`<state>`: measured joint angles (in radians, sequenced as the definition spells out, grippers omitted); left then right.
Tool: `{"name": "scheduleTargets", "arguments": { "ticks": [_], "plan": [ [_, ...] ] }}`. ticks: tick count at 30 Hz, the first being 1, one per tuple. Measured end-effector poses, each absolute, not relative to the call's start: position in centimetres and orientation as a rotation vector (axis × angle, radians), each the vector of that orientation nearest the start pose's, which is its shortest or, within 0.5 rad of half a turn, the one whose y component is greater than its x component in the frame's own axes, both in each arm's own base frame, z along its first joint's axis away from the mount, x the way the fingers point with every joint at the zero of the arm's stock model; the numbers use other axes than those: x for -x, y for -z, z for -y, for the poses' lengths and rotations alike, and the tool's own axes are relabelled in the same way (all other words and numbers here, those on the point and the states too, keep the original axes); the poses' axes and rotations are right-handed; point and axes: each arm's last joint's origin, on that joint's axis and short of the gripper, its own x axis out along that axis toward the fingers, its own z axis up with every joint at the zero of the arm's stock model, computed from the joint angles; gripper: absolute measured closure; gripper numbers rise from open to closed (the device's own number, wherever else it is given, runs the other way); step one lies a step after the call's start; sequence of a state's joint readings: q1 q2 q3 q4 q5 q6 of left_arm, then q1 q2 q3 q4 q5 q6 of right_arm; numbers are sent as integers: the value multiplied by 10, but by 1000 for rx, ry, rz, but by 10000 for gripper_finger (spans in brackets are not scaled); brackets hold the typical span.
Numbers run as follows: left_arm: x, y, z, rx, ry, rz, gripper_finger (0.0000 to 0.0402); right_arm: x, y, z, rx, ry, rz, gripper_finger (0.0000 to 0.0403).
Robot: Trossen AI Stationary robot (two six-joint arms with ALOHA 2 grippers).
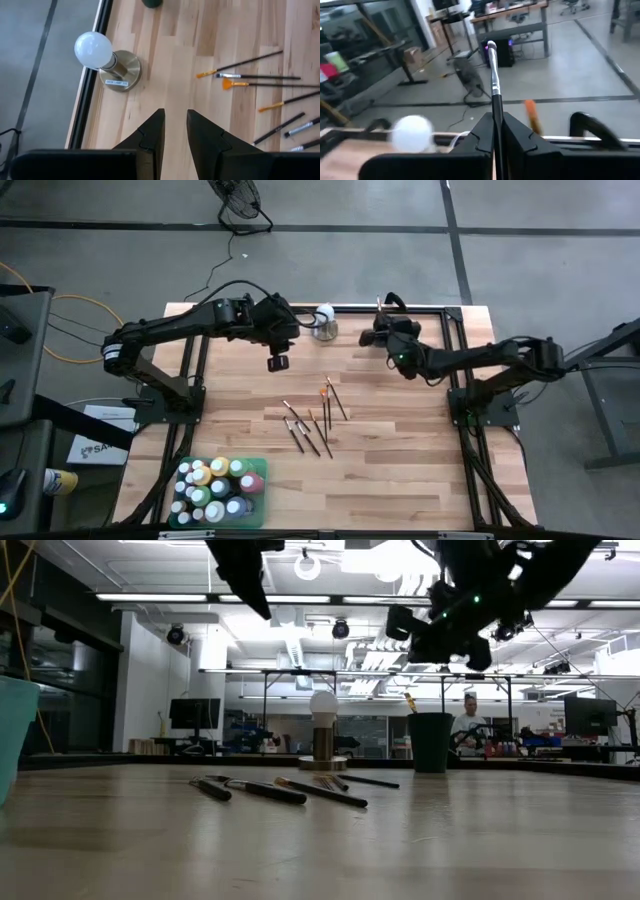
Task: Pick & Place Paint Supplies
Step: Put the silver paint brush into the black cup
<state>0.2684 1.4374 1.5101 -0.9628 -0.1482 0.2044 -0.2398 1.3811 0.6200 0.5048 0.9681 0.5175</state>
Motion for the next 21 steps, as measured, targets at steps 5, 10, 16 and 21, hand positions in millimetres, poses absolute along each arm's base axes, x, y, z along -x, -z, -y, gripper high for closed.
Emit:
{"name": "scheduleTargets", "arguments": {
  "ticks": [5,10,16,21],
  "plan": [
    [-277,-369,-81,-116,-310,-901,325,-244,-200,110,-357,1311,92,393],
    [-278,-369,-81,-93,-324,-883,325,-238,-194,131,-382,1270,114,393],
    [-278,-370,-81,-78,-332,-880,325,-237,-184,152,-383,1276,139,393],
    [-278,-369,-81,-56,-345,-877,325,-239,-166,161,-387,1267,98,393]
  ]
}}
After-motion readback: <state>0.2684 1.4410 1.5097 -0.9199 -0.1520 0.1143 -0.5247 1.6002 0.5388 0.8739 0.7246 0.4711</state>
